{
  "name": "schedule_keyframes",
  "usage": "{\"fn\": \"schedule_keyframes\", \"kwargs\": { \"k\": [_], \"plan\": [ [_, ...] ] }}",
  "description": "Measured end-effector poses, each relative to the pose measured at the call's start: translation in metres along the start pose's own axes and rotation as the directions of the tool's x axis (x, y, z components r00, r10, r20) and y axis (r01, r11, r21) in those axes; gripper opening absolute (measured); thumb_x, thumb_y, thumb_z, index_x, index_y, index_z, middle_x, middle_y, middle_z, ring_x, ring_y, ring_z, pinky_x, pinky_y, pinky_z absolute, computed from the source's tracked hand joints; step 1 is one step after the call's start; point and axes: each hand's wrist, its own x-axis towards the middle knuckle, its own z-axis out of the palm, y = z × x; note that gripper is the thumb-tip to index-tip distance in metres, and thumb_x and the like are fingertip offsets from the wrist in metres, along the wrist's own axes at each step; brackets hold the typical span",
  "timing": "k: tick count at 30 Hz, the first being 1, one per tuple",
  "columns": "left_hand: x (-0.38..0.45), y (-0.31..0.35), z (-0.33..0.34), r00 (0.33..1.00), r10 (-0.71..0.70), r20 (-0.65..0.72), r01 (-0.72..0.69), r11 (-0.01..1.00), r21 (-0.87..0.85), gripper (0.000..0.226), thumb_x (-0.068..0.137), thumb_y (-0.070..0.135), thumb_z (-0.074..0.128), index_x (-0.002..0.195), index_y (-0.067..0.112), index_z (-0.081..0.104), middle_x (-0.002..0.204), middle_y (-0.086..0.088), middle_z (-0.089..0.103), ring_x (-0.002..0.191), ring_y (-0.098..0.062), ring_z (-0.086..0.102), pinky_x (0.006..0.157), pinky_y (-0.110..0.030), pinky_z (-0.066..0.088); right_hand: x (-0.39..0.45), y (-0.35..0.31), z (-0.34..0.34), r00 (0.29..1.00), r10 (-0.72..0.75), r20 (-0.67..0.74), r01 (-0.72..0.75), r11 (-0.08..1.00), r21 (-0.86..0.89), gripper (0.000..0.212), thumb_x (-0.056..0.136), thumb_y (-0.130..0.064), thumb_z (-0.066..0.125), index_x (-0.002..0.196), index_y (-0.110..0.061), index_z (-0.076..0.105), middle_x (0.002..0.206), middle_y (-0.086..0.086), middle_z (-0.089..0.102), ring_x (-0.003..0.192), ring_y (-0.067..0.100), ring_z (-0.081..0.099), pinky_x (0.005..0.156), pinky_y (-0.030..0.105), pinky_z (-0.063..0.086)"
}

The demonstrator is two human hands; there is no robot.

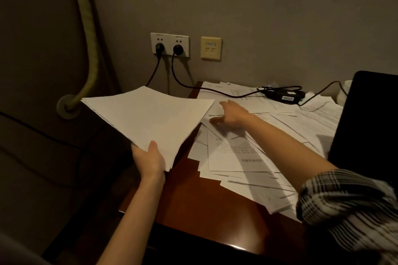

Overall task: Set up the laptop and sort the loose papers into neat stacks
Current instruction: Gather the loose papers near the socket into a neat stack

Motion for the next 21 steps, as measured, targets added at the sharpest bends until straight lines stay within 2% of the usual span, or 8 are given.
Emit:
{"fn": "schedule_keyframes", "kwargs": {
  "k": [3, 5, 7, 11, 14, 16, 19, 21],
  "plan": [
    [0.004, -0.002, 0.000, 1.000, 0.006, -0.023, -0.006, 1.000, -0.013, 0.051, 0.093, -0.009, 0.041, 0.142, 0.004, 0.037, 0.125, -0.007, 0.052, 0.107, -0.017, 0.053, 0.057, -0.001, 0.044, 0.007, -0.002, 0.005, 0.998, 0.000, -0.062, -0.002, 0.999, -0.040, 0.066, 0.088, -0.059, 0.051, 0.136, -0.014, 0.042, 0.123, 0.012, 0.057, 0.107, 0.029, 0.056, 0.085, 0.038, 0.048],
    [0.006, -0.003, 0.000, 1.000, 0.000, -0.026, -0.001, 1.000, -0.006, 0.050, 0.093, -0.009, 0.041, 0.141, 0.004, 0.038, 0.123, -0.006, 0.053, 0.106, -0.016, 0.052, 0.057, -0.001, 0.044, 0.006, -0.001, 0.001, 0.983, -0.078, -0.167, 0.036, 0.970, -0.242, 0.030, 0.095, -0.033, 0.051, 0.115, -0.012, 0.057, 0.105, 0.009, 0.064, 0.087, 0.025, 0.059, 0.072, 0.033, 0.047],
    [0.006, -0.004, 0.000, 1.000, -0.006, -0.018, 0.006, 1.000, -0.012, 0.050, 0.092, -0.009, 0.041, 0.141, 0.004, 0.039, 0.125, -0.007, 0.054, 0.106, -0.016, 0.054, 0.061, -0.004, 0.046, 0.002, 0.006, -0.005, 0.968, -0.146, -0.206, 0.063, 0.929, -0.366, 0.012, 0.091, -0.012, 0.052, 0.098, -0.012, 0.061, 0.091, 0.007, 0.065, 0.074, 0.023, 0.055, 0.065, 0.031, 0.045],
    [0.009, -0.003, 0.000, 0.999, -0.037, -0.034, 0.035, 0.997, -0.064, 0.049, 0.092, -0.009, 0.042, 0.139, 0.004, 0.041, 0.130, -0.013, 0.055, 0.113, -0.024, 0.057, 0.080, -0.019, 0.047, -0.023, 0.026, -0.022, 0.949, -0.183, -0.256, 0.091, 0.938, -0.334, 0.013, 0.089, -0.003, 0.048, 0.095, -0.012, 0.057, 0.085, 0.008, 0.063, 0.075, 0.026, 0.057, 0.062, 0.032, 0.043],
    [0.008, -0.002, 0.000, 0.997, -0.065, -0.031, 0.061, 0.992, -0.106, 0.048, 0.092, -0.008, 0.041, 0.138, 0.006, 0.042, 0.127, -0.011, 0.056, 0.105, -0.020, 0.057, 0.061, -0.009, 0.048, -0.047, 0.046, -0.020, 0.926, -0.300, -0.229, 0.200, 0.905, -0.375, 0.012, 0.097, -0.014, 0.047, 0.097, -0.014, 0.059, 0.084, 0.004, 0.065, 0.073, 0.022, 0.058, 0.064, 0.030, 0.044],
    [0.007, -0.001, -0.001, 0.997, -0.078, -0.022, 0.075, 0.990, -0.121, 0.049, 0.092, -0.008, 0.041, 0.139, 0.007, 0.042, 0.126, -0.009, 0.056, 0.102, -0.018, 0.057, 0.058, -0.009, 0.048, -0.061, 0.060, -0.014, 0.913, -0.344, -0.220, 0.261, 0.906, -0.334, 0.015, 0.097, -0.016, 0.050, 0.097, -0.015, 0.064, 0.085, 0.002, 0.067, 0.077, 0.021, 0.061, 0.070, 0.030, 0.047],
    [0.009, -0.002, -0.002, 0.995, -0.100, -0.015, 0.097, 0.985, -0.139, 0.049, 0.092, -0.008, 0.042, 0.138, 0.009, 0.044, 0.128, -0.010, 0.057, 0.104, -0.020, 0.059, 0.070, -0.017, 0.051, -0.072, 0.073, -0.014, 0.904, -0.394, -0.166, 0.331, 0.890, -0.314, 0.021, 0.094, -0.018, 0.051, 0.107, -0.020, 0.067, 0.100, -0.003, 0.070, 0.090, 0.018, 0.063, 0.076, 0.032, 0.051],
    [0.008, -0.001, -0.002, 0.993, -0.118, -0.018, 0.114, 0.983, -0.145, 0.049, 0.092, -0.007, 0.042, 0.138, 0.009, 0.044, 0.129, -0.011, 0.057, 0.107, -0.023, 0.060, 0.079, -0.026, 0.051, -0.076, 0.070, -0.016, 0.905, -0.421, -0.066, 0.383, 0.870, -0.311, 0.036, 0.089, -0.023, 0.056, 0.124, -0.023, 0.059, 0.120, -0.006, 0.063, 0.107, 0.017, 0.059, 0.084, 0.033, 0.052]
  ]
}}
